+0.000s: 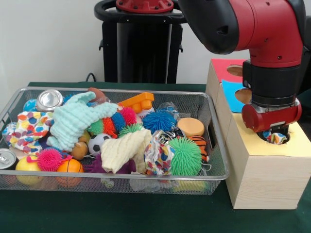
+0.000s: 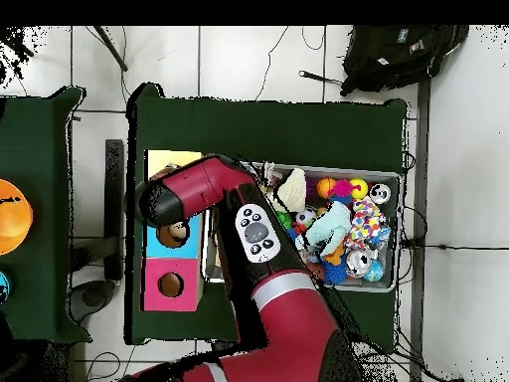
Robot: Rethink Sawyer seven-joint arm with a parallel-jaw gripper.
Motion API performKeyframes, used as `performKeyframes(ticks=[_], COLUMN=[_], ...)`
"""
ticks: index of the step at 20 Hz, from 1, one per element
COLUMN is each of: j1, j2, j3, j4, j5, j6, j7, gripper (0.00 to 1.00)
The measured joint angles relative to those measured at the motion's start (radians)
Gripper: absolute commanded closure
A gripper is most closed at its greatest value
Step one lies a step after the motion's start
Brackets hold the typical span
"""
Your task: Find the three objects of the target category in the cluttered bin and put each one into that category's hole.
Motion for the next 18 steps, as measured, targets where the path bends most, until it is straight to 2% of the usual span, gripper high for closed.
performKeyframes(ticks=[10,18], j1=[-0.002,-0.003], j2=[-0.002,-0.031], j3=[0.000,0.000], j4=[-0.003,-0.002], j5=[0.023,0.054], j6=[0.022,0.087], j7=[0.000,0.000], gripper=[0.00,0.00])
